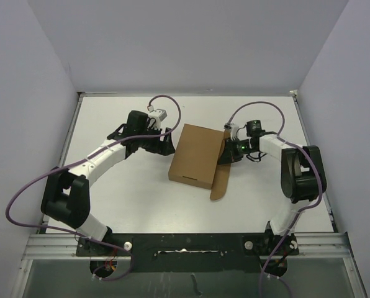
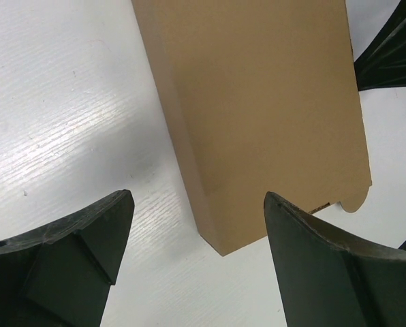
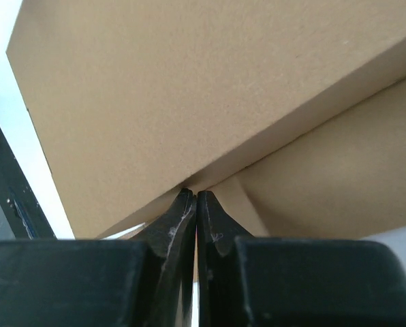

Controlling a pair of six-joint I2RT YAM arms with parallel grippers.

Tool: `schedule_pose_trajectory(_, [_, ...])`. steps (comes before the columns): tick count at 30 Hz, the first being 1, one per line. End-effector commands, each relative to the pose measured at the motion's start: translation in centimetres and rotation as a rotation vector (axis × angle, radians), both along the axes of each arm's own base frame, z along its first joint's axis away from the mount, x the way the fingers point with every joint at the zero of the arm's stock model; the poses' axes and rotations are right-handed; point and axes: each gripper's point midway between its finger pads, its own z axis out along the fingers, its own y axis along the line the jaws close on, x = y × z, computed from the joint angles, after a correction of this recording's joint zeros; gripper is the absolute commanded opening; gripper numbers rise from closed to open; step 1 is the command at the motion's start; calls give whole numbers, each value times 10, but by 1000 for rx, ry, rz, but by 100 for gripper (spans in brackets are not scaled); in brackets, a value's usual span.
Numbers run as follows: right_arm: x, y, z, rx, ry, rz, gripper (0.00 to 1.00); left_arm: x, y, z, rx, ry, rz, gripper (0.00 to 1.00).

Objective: Fold the paper box

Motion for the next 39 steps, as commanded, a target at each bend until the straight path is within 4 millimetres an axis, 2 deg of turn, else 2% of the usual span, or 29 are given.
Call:
schedule_pose_trajectory(1, [3,34,18,38,-85,128,1,8,-3,14,-11,-72,-24,77])
schedule_pose_trajectory(3, [-3,48,23,39,-109,193,3,9,-2,13,-6,-72,-22,77])
schedule_pose_trajectory(5, [-4,51,27,32,-137,218,5,10,1,10,16,-77,-18,77])
schedule_pose_trajectory(9, [-6,35,44,-1,-236,256,9,10,4,13,40,-104,-26,77])
schedule_pose_trajectory(12, [-21,24,64,-5,-374,353,15,8,0,24,11,-141,-45,77])
schedule_pose_trajectory(15, [-55,30,85,61,-562,546,33,4,-5,36,-34,-181,-72,77])
schedule_pose_trajectory(18, [-90,39,89,136,-762,717,57,2,-5,43,-48,-214,-76,77])
schedule_pose_trajectory(21, [-124,38,80,203,-947,882,73,2,-5,45,-48,-232,-73,77])
schedule_pose_trajectory(24, [-138,37,64,190,-1015,990,79,2,-6,44,-45,-242,-71,77])
schedule_pose_trajectory(30, [-140,52,22,-13,-927,1132,73,3,-5,41,-41,-247,-62,76])
schedule_pose_trajectory(39, [-156,65,-16,-151,-892,1297,71,4,-10,37,-54,-271,-64,75])
